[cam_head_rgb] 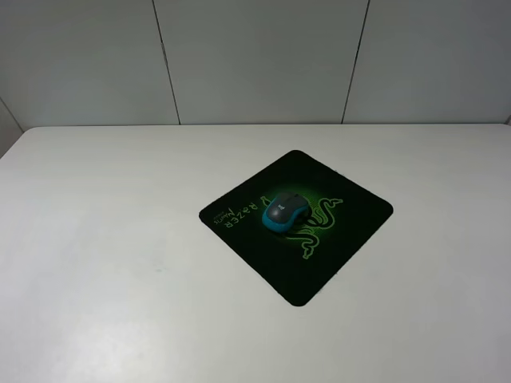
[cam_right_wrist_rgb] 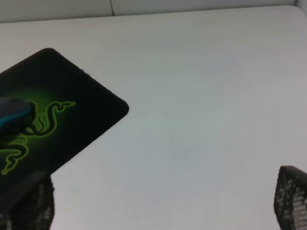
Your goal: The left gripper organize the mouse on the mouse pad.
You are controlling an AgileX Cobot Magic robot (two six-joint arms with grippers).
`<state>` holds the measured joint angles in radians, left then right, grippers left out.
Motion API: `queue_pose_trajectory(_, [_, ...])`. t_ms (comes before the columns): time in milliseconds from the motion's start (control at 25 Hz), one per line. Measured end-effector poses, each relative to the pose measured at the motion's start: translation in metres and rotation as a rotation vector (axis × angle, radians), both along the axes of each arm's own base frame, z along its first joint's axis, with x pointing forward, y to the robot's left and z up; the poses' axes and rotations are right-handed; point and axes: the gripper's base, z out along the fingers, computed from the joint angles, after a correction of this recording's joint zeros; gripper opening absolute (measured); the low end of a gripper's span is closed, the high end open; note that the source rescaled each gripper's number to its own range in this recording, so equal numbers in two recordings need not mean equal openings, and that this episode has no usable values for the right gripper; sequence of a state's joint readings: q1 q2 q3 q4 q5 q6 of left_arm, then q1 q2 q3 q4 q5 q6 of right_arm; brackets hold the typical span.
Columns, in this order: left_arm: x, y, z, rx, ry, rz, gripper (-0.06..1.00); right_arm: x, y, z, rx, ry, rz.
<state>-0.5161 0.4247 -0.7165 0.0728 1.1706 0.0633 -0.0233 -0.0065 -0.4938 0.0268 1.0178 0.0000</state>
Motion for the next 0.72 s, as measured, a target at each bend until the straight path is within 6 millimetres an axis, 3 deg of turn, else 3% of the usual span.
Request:
queue_pose_trajectory(440, [-0.02, 0.009, -0.049, -0.119, -0.102, 0.325, 1.0, 0.0, 0.0, 0.0, 0.0, 0.0, 0.0])
queue_pose_trajectory(720, [-0.035, 0.01, -0.05, -0.154, -0.205, 0.422, 1.0, 0.0, 0.0, 0.0, 0.0, 0.0, 0.0])
